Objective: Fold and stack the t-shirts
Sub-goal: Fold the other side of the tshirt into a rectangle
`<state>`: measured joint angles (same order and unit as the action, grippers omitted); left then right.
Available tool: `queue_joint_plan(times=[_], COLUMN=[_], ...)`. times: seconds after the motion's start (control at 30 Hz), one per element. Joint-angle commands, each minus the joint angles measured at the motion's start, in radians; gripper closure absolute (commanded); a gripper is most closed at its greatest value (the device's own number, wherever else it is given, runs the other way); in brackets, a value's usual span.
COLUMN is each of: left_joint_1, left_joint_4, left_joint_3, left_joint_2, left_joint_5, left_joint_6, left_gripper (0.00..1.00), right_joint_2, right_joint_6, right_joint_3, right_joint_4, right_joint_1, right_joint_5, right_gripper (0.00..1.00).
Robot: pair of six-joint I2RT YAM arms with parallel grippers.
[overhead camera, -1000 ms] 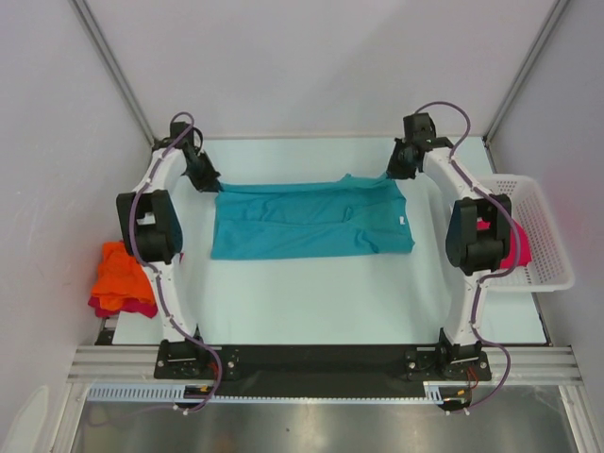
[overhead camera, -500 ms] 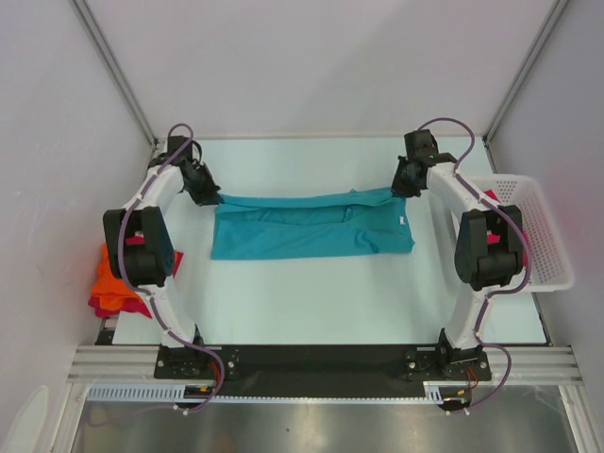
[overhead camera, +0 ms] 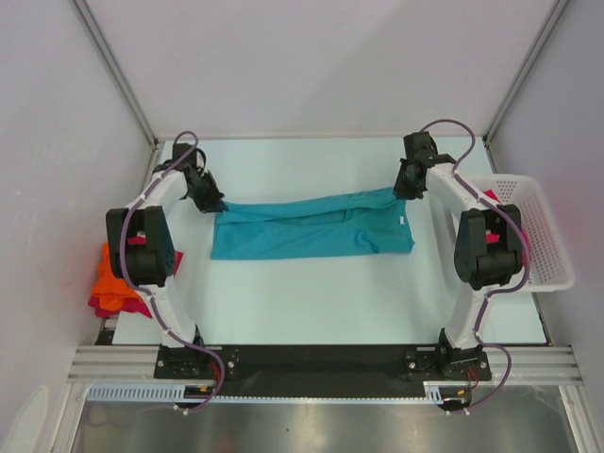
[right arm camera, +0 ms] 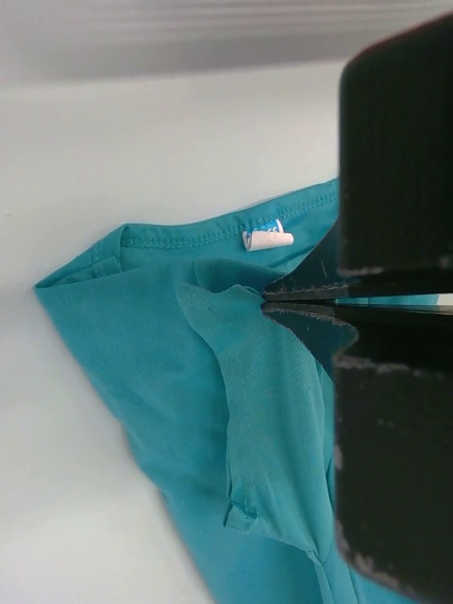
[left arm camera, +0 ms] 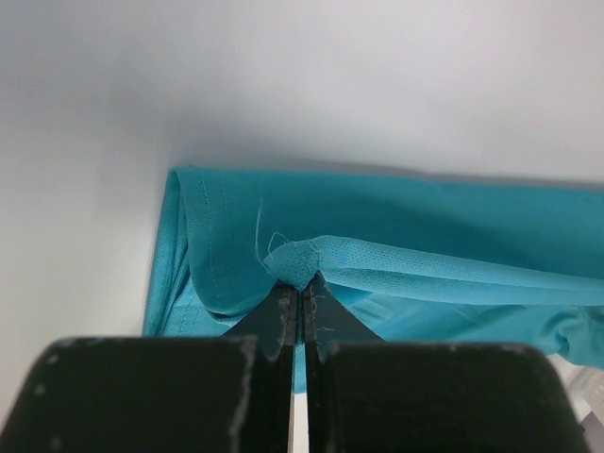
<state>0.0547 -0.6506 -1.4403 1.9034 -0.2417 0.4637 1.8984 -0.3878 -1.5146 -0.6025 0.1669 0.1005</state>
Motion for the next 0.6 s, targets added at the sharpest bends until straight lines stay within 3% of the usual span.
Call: queue_joint_plan(times=[0.0, 0.57], left_joint_1=[0.002, 0.000], left_joint_4=[0.025, 0.017], left_joint_3=[0.038, 0.116], left_joint_2=[-0.063, -0.139], left_joint_5=[0.004, 0.007], left_joint_6=[-0.010, -0.033], left_gripper=[1.00, 1.00], right_joint_2=[0.001, -0.120], right_joint_6=[0.010, -0.003], right_joint_3=[0.019, 0.175], right_joint_4=[-0.011, -0.034], right_joint_1=[-0.004, 0.016], right_joint_5=[0.074, 0.087], right_gripper=[1.00, 1.00])
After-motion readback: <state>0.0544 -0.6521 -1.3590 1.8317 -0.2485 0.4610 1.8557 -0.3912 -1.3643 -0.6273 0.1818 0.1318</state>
